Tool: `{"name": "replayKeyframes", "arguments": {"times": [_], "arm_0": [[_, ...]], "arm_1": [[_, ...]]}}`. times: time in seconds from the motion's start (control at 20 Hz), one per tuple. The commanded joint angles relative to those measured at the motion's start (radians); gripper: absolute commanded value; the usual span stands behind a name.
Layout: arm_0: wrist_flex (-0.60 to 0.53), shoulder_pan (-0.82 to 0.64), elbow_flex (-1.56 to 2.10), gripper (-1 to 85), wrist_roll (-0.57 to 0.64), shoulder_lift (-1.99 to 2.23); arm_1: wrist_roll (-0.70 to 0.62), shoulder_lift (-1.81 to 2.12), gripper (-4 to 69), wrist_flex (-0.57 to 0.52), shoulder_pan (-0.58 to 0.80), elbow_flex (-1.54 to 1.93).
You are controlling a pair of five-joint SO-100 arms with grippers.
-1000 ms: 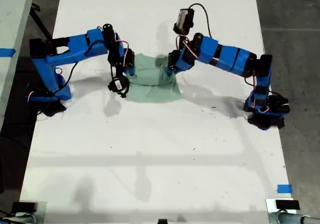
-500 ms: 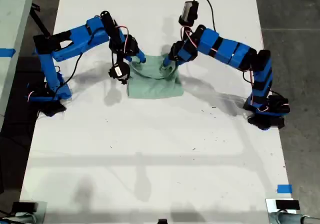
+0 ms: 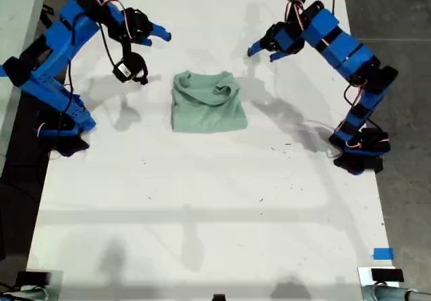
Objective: Fold t-shirt
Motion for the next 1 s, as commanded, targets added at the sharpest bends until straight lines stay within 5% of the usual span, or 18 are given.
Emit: {"name": "replayKeyframes", "arguments": {"times": [0.0,0.05,0.15,0.4,0.55,0.75,0.95], "arm_0": [[-0.117,0.002,0.305,9.7,-0.014,0.327],[-0.137,0.012,0.416,1.0,-0.046,0.430],[-0.167,0.049,0.623,0.0,-0.094,0.638],[-0.190,0.232,1.140,0.0,-0.189,1.275],[-0.092,0.382,1.382,0.0,-0.268,1.577],[-0.155,0.476,1.517,0.0,-0.328,1.614],[-0.126,0.462,1.520,0.0,-0.322,1.614]], "arm_1": [[-0.026,0.314,24.1,-0.006,0.071,0.235],[-0.025,0.413,17.6,-0.009,0.087,0.347],[0.021,0.615,6.1,-0.015,0.095,0.581],[0.325,1.266,-1.1,-0.055,-0.135,1.212],[0.503,1.652,-1.1,-0.094,-0.370,1.408],[0.434,1.057,-1.1,-0.482,-0.500,1.215],[0.350,0.466,-1.1,-0.655,-0.581,0.781]]}}
